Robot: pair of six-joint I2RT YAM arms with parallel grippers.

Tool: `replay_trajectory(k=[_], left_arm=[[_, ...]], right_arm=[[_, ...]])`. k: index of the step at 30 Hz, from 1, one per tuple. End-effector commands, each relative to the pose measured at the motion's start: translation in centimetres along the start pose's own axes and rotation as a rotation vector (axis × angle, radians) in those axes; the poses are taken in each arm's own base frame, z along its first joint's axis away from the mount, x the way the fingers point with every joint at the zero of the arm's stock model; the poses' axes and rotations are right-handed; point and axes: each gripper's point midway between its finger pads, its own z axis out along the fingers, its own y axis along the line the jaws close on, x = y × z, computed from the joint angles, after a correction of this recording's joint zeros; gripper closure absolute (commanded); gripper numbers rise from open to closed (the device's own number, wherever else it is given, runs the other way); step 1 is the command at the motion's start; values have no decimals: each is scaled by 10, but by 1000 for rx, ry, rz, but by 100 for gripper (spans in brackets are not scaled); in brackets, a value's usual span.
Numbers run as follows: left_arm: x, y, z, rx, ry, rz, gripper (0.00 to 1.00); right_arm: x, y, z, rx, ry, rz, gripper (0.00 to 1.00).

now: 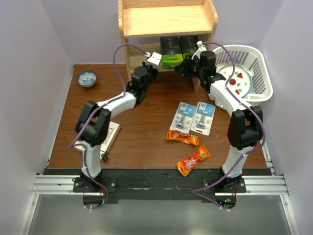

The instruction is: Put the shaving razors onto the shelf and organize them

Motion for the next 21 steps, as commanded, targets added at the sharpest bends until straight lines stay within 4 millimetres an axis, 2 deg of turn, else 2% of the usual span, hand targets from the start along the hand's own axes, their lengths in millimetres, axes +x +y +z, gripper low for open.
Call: replay_trajectory(k=[1, 2, 3, 4, 5, 6, 7, 8, 9, 10, 11, 12, 13, 14, 15, 16, 18, 19, 20, 21], left_arm=[[-67, 3, -66, 103, -99, 23, 62], [-91, 6, -88, 126, -133, 36, 56], [-83, -13, -104, 246, -103, 55, 54], [-78, -17, -127, 292, -82, 68, 51], [-69, -23, -140, 339, -52, 86, 47], [-44, -30, -156, 398, 51, 78, 45], [-35, -28, -172, 410, 100, 71, 44], [-21, -25, -181, 414, 161, 75, 42], [-6, -15, -188, 392, 229, 74, 42], [21, -8, -209, 386, 374, 75, 41], [38, 10, -218, 330, 450, 130, 37], [70, 21, -241, 312, 583, 183, 34], [81, 32, -252, 278, 625, 243, 30], [96, 55, -264, 187, 699, 321, 24], [117, 65, -284, 181, 802, 334, 22], [130, 70, -295, 192, 870, 331, 21], [148, 83, -316, 184, 991, 263, 11], [155, 84, -319, 183, 1022, 238, 0], [155, 88, -319, 159, 1024, 210, 0], [155, 94, -317, 131, 1006, 205, 0]], right_arm=[[-15, 23, -49, -46, -38, -118, 51], [-10, 22, -56, -45, -32, -140, 48], [-3, 20, -62, -42, -26, -153, 43], [14, 15, -73, -35, -3, -179, 41], [25, 14, -78, -47, 16, -193, 38], [36, 14, -83, -60, 43, -208, 33], [58, 15, -89, -117, 102, -239, 31], [66, 22, -96, -163, 132, -262, 30], [83, 21, -102, -175, 199, -256, 28], [93, 23, -106, -205, 232, -267, 25], [99, 23, -109, -206, 250, -263, 23], [104, 23, -113, -206, 267, -255, 23], [112, 23, -114, -209, 280, -251, 22], [112, 24, -115, -205, 270, -257, 21], [113, 25, -114, -197, 260, -263, 20], [118, 33, -113, -208, 268, -277, 17], [120, 38, -111, -196, 268, -293, 9], [120, 45, -110, -205, 265, -299, 8], [120, 48, -109, -211, 262, -298, 1], [121, 51, -108, -222, 267, -294, 1]])
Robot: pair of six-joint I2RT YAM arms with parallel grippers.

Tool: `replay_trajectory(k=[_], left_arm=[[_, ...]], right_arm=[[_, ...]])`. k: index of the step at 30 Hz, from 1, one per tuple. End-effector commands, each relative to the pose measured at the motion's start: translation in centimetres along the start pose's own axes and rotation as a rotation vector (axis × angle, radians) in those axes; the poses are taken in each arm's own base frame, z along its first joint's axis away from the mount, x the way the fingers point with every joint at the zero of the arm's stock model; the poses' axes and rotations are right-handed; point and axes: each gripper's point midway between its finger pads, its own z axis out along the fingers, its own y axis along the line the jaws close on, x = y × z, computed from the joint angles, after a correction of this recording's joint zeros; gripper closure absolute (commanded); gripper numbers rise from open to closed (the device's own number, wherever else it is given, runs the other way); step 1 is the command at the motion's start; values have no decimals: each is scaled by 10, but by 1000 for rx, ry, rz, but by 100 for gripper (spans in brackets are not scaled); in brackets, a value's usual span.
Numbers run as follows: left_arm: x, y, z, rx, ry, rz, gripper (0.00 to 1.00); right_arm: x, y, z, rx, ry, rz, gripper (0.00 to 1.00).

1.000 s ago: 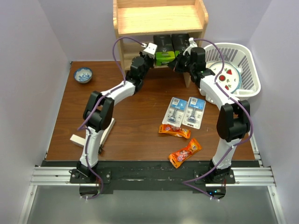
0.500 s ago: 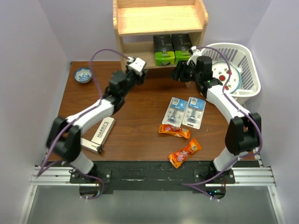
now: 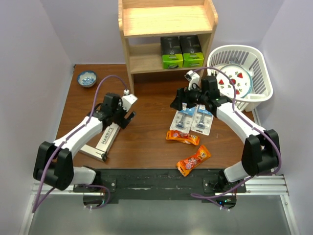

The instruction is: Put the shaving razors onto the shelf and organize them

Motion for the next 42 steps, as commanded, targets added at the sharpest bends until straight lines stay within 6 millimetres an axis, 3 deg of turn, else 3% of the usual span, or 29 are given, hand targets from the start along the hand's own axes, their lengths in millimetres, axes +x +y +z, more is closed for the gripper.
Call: replay_trajectory(k=[1, 3, 6, 10, 14, 18, 19, 21, 24, 25, 31, 35, 42], left_arm=[[36, 21, -11, -61, 122, -48, 0], [36, 30, -12, -109, 126, -45, 0], [59, 27, -10, -85, 221, -24, 0], [100, 2, -4, 74, 413, -59, 0], [112, -5, -7, 92, 458, -94, 1], [109, 5, -5, 28, 449, -106, 5], [108, 5, -2, 27, 452, -107, 9], [94, 4, 2, 48, 417, -143, 12], [73, -5, 13, 126, 384, -200, 22], [75, -9, 20, 151, 411, -218, 26], [51, -16, 44, 208, 413, -345, 34], [38, -19, 51, 233, 406, -416, 40], [23, -2, 44, 202, 388, -408, 29]], right_arm=[[-24, 26, -4, -38, -58, -71, 1], [-26, 30, -4, -57, -58, -67, 1], [-28, 33, -3, -75, -47, -74, 1], [-30, 41, -3, -115, -34, -79, 1], [-31, 43, -4, -130, -18, -102, 1], [-28, 42, -3, -126, 20, -119, 1], [-31, 41, -4, -122, 15, -125, 1], [-33, 42, -6, -117, 15, -133, 2], [-35, 39, -8, -100, 9, -148, 3], [-33, 38, -7, -95, 15, -149, 3], [-19, 31, -1, -86, 54, -131, 4], [-21, 27, 4, -73, 43, -116, 5], [-20, 24, 7, -62, 42, -116, 4]])
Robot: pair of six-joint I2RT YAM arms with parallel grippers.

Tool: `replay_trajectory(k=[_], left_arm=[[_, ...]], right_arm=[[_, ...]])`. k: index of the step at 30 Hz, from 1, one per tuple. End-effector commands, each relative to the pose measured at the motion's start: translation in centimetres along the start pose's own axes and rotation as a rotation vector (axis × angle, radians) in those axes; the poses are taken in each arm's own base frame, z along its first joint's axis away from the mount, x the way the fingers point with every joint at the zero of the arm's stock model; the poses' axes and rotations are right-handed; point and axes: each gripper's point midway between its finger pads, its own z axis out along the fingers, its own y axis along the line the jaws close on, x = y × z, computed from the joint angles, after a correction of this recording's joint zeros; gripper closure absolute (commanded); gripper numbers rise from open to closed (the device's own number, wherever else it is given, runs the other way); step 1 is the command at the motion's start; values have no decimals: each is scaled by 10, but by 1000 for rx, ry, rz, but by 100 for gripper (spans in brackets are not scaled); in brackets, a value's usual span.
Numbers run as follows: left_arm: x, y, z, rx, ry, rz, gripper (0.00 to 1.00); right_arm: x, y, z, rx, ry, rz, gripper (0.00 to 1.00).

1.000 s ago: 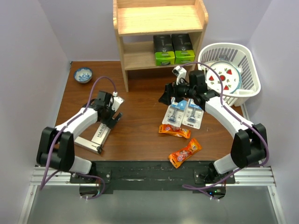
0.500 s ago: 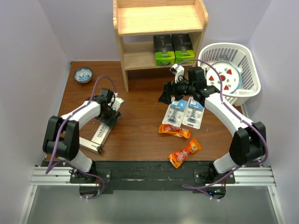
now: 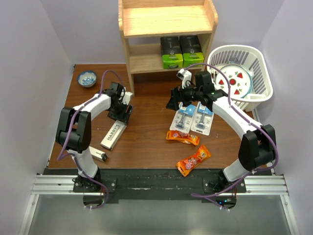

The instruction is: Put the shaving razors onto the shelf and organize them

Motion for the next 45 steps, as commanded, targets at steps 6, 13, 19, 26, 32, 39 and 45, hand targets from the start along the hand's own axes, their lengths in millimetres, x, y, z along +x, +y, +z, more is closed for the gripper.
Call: replay_trajectory(k=[6, 13, 19, 26, 32, 39, 45], left_arm=[[28, -1, -28, -11, 22, -48, 26], [44, -8, -11, 20, 46, -104, 40], [12, -3, -2, 49, 35, -254, 46], [-42, -20, 2, 213, -24, -394, 46], [-53, -51, -17, 418, -86, -450, 23], [-19, -25, -72, 373, -243, -618, 5], [45, -10, -59, 265, -197, -872, 38]], right_arm=[[-18, 1, -4, 13, -54, -27, 4], [-26, 1, -3, 17, -69, 9, 5], [-11, -2, 8, 84, -24, 17, 8], [6, -8, 28, 269, 54, -29, 9], [-1, 26, 48, 356, 57, -112, 2], [-1, 108, 78, 215, 37, 14, 1], [31, 132, 100, 163, 133, 159, 1]])
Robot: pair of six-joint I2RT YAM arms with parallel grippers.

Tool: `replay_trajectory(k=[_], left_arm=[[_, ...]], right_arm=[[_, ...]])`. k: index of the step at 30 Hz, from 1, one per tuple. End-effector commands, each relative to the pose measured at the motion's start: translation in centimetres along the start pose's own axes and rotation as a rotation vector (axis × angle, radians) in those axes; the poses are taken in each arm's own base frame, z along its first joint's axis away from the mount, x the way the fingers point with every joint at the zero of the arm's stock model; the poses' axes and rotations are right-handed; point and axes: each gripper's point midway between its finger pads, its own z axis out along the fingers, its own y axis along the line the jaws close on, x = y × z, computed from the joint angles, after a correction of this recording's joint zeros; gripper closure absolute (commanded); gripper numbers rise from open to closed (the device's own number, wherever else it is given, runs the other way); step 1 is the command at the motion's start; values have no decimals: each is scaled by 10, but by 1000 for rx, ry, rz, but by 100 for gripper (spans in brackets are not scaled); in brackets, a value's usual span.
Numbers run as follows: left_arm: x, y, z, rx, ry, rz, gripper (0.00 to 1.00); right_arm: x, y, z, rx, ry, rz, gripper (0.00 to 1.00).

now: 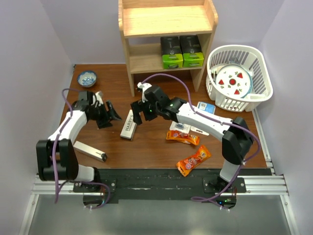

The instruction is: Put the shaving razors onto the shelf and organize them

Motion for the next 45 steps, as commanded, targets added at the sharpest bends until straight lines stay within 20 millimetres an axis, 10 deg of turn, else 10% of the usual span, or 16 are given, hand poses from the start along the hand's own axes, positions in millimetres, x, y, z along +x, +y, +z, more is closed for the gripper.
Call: replay_trajectory(k=[1, 6, 19, 25, 33, 45], left_arm=[[27, 24, 5, -55, 1, -166, 45], [64, 46, 24, -63, 53, -251, 80], [74, -16, 59, 194, 64, -38, 85], [88, 6, 33, 94, 135, 8, 100], [46, 44, 1, -31, -52, -111, 100], [4, 25, 55, 80, -58, -28, 100]], right_arm=[[13, 6, 10, 5, 61, 158, 2], [31, 0, 6, 30, 90, 198, 5], [46, -9, 4, 46, 78, 201, 5], [41, -9, 4, 47, 63, 189, 5], [24, 2, 9, -1, 34, 187, 1], [24, -31, 8, 167, 3, 159, 1]])
